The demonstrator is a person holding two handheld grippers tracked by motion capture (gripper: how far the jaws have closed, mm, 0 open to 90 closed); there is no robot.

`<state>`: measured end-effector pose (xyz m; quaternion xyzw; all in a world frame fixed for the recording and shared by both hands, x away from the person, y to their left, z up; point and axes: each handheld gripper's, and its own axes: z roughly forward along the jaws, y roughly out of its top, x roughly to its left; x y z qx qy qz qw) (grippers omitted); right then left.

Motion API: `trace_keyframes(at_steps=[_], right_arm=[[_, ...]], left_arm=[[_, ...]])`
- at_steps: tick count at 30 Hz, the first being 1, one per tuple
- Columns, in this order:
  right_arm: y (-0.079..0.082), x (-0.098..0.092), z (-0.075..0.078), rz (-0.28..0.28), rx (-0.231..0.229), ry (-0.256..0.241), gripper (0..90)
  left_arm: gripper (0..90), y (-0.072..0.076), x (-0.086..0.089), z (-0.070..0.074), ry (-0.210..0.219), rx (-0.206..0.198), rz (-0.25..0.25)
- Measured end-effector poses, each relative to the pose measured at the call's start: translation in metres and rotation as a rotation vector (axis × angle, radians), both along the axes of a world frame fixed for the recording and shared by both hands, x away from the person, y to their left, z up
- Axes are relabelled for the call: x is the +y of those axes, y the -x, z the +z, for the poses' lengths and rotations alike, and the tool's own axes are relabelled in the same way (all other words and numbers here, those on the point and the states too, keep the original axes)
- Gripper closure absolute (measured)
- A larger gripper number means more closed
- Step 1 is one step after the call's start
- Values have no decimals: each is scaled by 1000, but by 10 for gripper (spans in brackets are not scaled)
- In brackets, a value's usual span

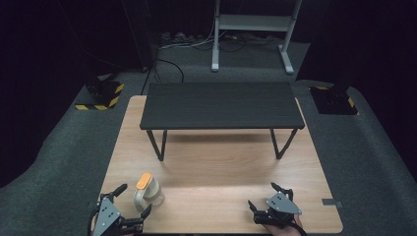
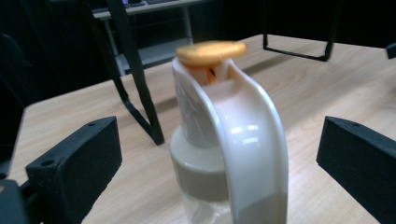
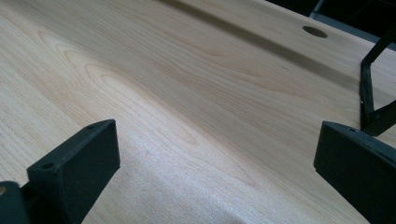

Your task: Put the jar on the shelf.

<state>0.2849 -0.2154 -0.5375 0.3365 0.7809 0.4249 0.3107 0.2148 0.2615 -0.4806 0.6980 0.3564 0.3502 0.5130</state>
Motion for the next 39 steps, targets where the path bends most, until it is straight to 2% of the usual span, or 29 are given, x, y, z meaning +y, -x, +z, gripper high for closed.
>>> trace_keyframes(at_steps=[14, 19, 25, 29, 31, 39], right_arm=[[0, -1, 0, 3, 5, -11, 0], [0, -1, 0, 4, 5, -14, 0], [-1, -2, 0, 5, 5, -19, 0], [-1, -2, 0, 6, 5, -21, 0], [-1, -2, 0, 5, 5, -22, 0], [-1, -3, 0, 5, 8, -27, 0]], left_arm=[[6, -12, -8, 7, -5, 14, 5], [36, -17, -12, 7, -3, 12, 23], [115, -21, -14, 5, 6, 28, 44], [200, -22, -16, 3, 14, 31, 70], [247, -23, -17, 3, 3, 32, 77], [363, -25, -20, 1, 1, 35, 89]])
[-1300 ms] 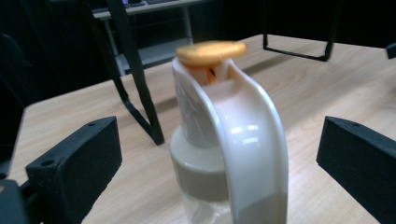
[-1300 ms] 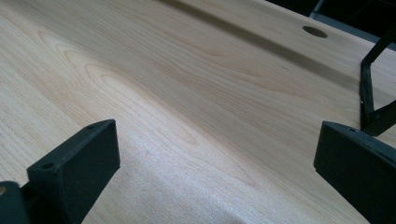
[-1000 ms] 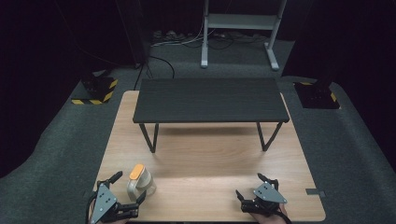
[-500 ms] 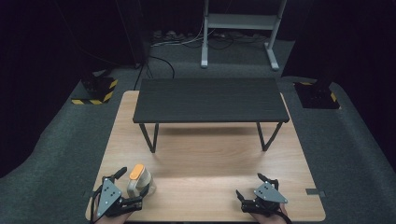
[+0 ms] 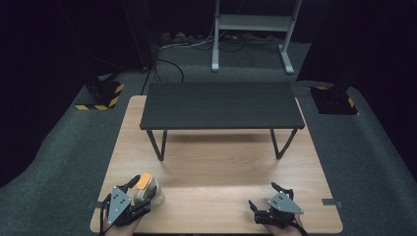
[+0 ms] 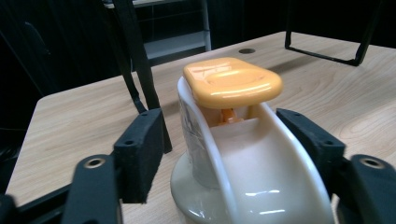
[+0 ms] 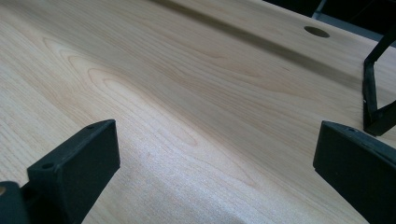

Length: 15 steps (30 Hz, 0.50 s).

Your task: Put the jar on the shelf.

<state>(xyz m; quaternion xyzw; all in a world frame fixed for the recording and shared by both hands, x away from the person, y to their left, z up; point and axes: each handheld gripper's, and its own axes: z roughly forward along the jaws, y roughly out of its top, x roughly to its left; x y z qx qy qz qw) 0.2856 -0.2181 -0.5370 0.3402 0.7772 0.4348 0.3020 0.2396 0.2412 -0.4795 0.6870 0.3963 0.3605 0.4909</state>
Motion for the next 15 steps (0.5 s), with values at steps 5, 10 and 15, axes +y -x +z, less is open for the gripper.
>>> trace_keyframes(at_steps=[5, 10, 15], right_arm=[[0, 0, 0, 0, 0, -2, 0], [0, 0, 0, 2, -1, 2, 0], [0, 1, 0, 3, -1, 5, 0]], left_arm=[[437, -1, -1, -1, -15, -2, 1], [527, -1, -1, -2, -10, -9, -2], [548, -2, 3, -3, 25, -1, -17]])
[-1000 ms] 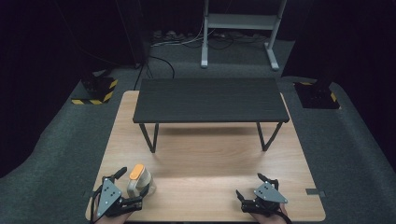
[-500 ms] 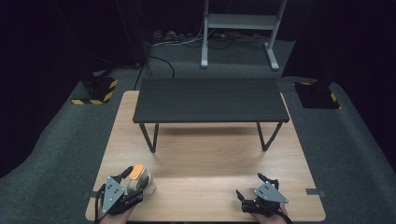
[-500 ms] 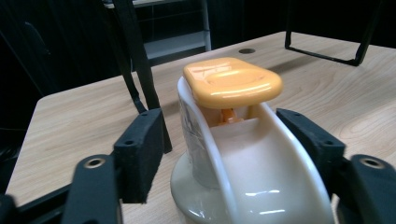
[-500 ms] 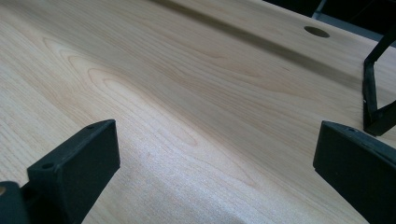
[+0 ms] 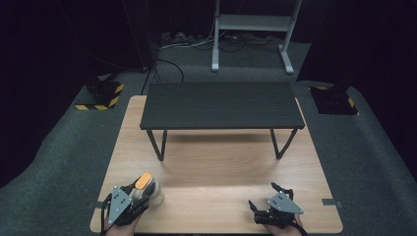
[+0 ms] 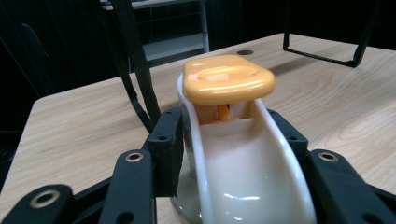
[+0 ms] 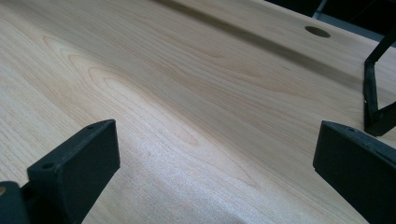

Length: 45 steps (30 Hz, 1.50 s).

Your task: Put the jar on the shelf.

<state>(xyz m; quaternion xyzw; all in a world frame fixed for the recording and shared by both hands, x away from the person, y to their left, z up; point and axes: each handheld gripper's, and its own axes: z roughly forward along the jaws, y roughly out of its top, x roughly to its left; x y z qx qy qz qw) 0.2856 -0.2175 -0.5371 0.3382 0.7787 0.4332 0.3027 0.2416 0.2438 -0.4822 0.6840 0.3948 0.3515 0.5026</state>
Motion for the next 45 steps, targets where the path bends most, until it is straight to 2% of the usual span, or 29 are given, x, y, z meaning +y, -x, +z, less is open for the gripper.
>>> trace_keyframes(at_steps=[1, 2, 13, 20, 21, 27, 33, 45], right_arm=[[0, 0, 0, 0, 0, 0, 0], [0, 0, 0, -1, 3, 3, 0], [-2, 0, 0, -7, 20, 9, 0], [-2, 0, 0, -6, 20, 8, 0], [-2, 0, 0, -6, 20, 7, 0], [-2, 0, 0, -4, 20, 7, 0], [-2, 0, 0, -2, 19, 9, 1], [-2, -1, 0, -2, 19, 0, 0]], left_arm=[[553, 0, 0, 0, 0, 0, 0], [556, -1, 1, 0, 27, 7, -5], [571, -3, 1, 4, 1, 4, -39], [572, -5, 1, 8, 44, 5, -66], [572, -5, 1, 12, 58, 3, -78], [572, -5, -2, 23, 56, -13, -101], [572, -6, -8, 41, 74, -41, -128], [572, -15, -23, 75, 74, -91, -175]])
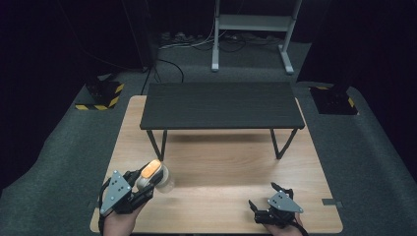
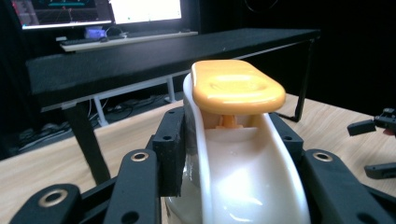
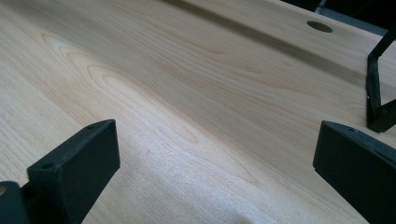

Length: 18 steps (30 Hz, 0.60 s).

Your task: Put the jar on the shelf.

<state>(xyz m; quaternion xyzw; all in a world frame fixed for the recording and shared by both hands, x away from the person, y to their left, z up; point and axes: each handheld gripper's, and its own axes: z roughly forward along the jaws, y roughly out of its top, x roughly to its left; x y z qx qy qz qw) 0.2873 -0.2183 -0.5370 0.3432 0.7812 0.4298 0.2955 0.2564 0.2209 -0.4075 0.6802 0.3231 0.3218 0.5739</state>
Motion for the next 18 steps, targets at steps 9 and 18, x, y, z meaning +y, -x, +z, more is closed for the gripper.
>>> trace_keyframes(at_steps=[9, 18], right_arm=[[0, -1, 0, 0, 2, -5, 0], [0, -1, 0, 2, 2, -8, 0]], left_arm=[[572, -10, -11, 17, 2, -25, -25], [572, -22, -21, 37, 11, -60, -43]])
